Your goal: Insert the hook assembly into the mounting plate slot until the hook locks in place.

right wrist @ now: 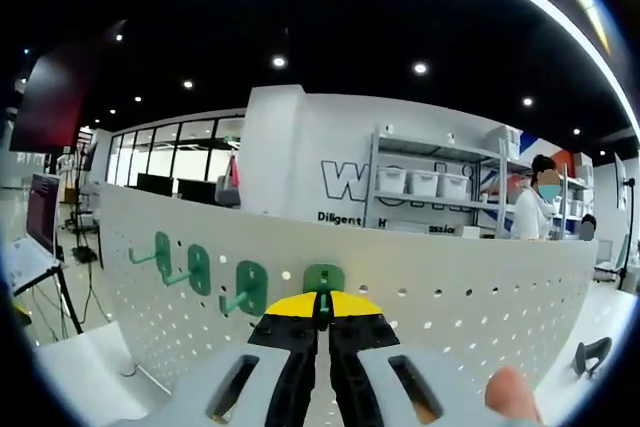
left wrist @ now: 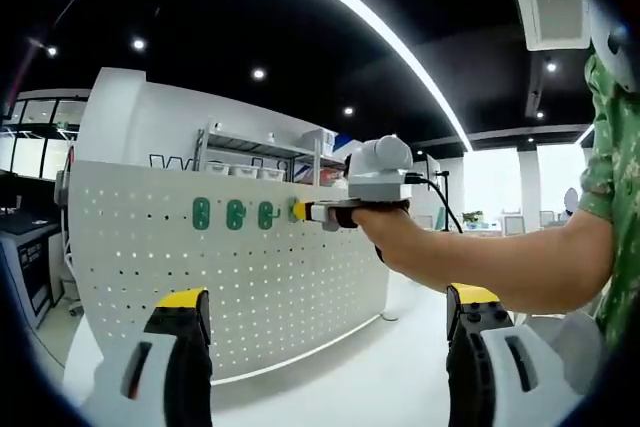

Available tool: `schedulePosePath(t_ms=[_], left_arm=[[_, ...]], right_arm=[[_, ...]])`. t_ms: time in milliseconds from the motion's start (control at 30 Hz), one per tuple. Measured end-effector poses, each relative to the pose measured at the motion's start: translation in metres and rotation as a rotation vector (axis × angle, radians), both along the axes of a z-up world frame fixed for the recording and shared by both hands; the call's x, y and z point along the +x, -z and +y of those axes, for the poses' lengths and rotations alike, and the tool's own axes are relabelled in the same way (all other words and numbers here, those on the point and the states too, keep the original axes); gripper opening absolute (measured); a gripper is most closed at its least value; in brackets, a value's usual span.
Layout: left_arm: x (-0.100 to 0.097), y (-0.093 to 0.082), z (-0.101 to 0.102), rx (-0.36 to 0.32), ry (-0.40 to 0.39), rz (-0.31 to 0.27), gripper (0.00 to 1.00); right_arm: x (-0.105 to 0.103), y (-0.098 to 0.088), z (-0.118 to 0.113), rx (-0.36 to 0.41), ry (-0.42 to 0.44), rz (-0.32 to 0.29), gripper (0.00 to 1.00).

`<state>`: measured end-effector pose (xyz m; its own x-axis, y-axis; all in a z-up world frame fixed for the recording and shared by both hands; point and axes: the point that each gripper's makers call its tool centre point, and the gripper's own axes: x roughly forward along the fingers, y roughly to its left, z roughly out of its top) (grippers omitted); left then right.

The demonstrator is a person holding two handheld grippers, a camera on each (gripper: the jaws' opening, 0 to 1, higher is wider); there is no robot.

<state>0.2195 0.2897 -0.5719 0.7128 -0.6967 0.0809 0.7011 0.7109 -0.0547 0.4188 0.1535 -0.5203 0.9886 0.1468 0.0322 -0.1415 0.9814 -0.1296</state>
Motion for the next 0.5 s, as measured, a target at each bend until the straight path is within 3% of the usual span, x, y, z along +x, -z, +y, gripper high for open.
schedulePosePath(t_ms=[500], left_arm=[[-0.0001,-0.0002,0.0021,0.0,-0.001,-0.001,1.0]], right_arm=[[0.0046,0.0059,-0.0003,-0.007,0.002,0.011,0.01]])
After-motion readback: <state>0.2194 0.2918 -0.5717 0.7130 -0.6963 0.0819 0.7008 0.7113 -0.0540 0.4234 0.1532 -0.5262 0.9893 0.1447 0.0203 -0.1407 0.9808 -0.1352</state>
